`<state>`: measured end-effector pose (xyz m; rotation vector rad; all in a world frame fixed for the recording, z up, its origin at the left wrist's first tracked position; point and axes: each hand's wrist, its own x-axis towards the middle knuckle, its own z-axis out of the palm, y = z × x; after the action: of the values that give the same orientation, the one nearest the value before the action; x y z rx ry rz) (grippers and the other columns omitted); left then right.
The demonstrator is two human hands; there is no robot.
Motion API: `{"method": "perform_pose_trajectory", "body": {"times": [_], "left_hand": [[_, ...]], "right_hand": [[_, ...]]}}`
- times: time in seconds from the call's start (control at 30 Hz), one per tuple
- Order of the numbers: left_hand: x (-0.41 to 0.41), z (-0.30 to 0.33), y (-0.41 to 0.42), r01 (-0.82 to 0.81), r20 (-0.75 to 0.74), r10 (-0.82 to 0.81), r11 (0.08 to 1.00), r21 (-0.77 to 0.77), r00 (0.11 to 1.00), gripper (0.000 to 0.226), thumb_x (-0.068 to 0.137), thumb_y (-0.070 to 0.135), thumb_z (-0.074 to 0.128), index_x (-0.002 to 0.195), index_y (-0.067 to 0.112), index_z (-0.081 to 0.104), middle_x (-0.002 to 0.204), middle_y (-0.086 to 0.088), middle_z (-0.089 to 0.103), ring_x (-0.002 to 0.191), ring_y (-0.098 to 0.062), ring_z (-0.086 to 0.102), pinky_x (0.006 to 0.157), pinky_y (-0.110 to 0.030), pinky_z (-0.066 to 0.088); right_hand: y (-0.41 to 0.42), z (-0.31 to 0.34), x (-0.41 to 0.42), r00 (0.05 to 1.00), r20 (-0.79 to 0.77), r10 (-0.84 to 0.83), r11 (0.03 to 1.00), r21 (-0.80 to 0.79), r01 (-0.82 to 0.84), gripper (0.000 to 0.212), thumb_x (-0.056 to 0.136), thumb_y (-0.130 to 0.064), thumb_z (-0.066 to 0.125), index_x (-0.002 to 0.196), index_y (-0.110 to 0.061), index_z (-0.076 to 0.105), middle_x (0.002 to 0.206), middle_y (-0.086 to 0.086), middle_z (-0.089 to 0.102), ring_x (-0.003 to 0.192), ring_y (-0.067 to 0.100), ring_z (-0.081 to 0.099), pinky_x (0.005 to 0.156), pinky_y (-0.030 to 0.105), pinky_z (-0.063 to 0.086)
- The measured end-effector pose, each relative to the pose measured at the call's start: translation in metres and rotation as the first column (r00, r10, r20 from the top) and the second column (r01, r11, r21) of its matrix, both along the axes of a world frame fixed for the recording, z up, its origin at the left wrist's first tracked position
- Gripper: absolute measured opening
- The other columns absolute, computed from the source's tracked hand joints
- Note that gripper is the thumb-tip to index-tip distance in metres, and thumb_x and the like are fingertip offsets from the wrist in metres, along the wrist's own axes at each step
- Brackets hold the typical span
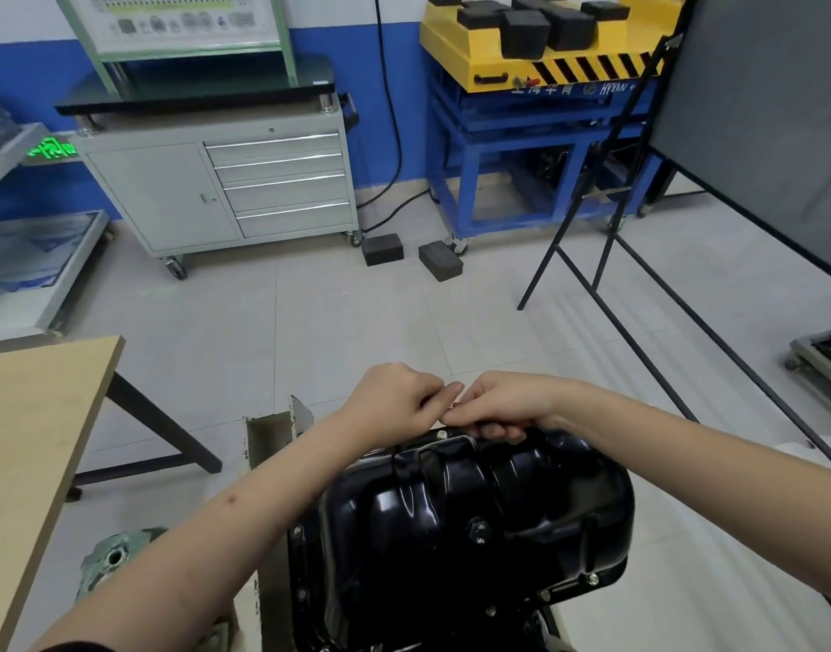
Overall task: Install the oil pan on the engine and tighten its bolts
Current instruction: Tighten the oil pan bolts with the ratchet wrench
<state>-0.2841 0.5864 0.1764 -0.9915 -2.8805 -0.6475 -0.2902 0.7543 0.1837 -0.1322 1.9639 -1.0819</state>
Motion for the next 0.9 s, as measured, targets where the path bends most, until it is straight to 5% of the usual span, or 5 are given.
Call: {"method": "perform_pose_trajectory", "body": {"times": [0.4, 0.5, 0.67, 0.77, 0.9], "left_hand": [[0.002, 0.000, -0.003, -0.058, 0.031, 0.055, 0.991, 0.120, 0.998, 0.050, 0.084, 0.039, 0.032, 0.053, 0.004, 0.049, 0.044, 0.001, 0.032, 0.050, -0.022, 0.032, 0.052, -0.028, 0.021], [0.001, 0.000, -0.001, -0.146, 0.190, 0.104, 0.965, 0.219, 0.976, 0.054, 0.091, 0.040, 0.036, 0.057, 0.001, 0.051, 0.043, 0.000, 0.037, 0.048, -0.021, 0.038, 0.051, -0.033, 0.030], [-0.015, -0.010, -0.022, -0.574, 0.641, 0.151, 0.627, 0.526, 0.753, 0.035, 0.099, 0.020, 0.036, 0.075, 0.010, 0.060, 0.062, -0.003, 0.059, 0.051, -0.006, 0.055, 0.052, -0.018, 0.043], [-0.017, -0.041, -0.053, -0.389, 0.631, 0.218, 0.910, 0.145, 0.745, 0.018, 0.089, 0.006, 0.050, 0.100, 0.006, 0.065, 0.079, 0.000, 0.062, 0.062, 0.002, 0.053, 0.058, -0.009, 0.041], [-0.014, -0.070, -0.057, -0.136, 0.693, 0.108, 0.991, -0.015, 0.713, 0.025, 0.085, 0.008, 0.060, 0.109, 0.011, 0.065, 0.108, 0.006, 0.063, 0.096, -0.006, 0.058, 0.087, -0.015, 0.046]], "right_hand": [[-0.004, 0.002, 0.015, 0.985, -0.147, -0.089, 0.996, -0.017, 0.087, 0.039, 0.084, -0.040, 0.060, 0.054, -0.018, 0.051, 0.037, -0.009, 0.042, 0.035, 0.004, 0.034, 0.038, 0.014, 0.027], [-0.003, 0.005, 0.013, 0.974, -0.227, -0.027, 0.999, 0.012, 0.031, 0.035, 0.085, -0.037, 0.060, 0.058, -0.017, 0.054, 0.042, -0.008, 0.048, 0.041, 0.007, 0.042, 0.045, 0.016, 0.035], [-0.001, 0.008, 0.010, 0.869, -0.481, 0.113, 0.993, 0.082, -0.084, 0.030, 0.088, -0.030, 0.059, 0.066, -0.011, 0.056, 0.049, -0.009, 0.041, 0.047, 0.004, 0.037, 0.050, 0.019, 0.032], [-0.001, 0.007, 0.009, 0.824, -0.549, 0.142, 0.988, 0.122, -0.089, 0.024, 0.088, -0.030, 0.057, 0.073, -0.011, 0.060, 0.052, -0.009, 0.039, 0.047, 0.003, 0.035, 0.051, 0.020, 0.028], [-0.006, 0.010, 0.001, 0.811, -0.564, 0.154, 0.986, 0.145, -0.086, 0.022, 0.089, -0.030, 0.055, 0.072, -0.017, 0.059, 0.055, -0.010, 0.050, 0.048, 0.000, 0.042, 0.055, 0.021, 0.036]]}}
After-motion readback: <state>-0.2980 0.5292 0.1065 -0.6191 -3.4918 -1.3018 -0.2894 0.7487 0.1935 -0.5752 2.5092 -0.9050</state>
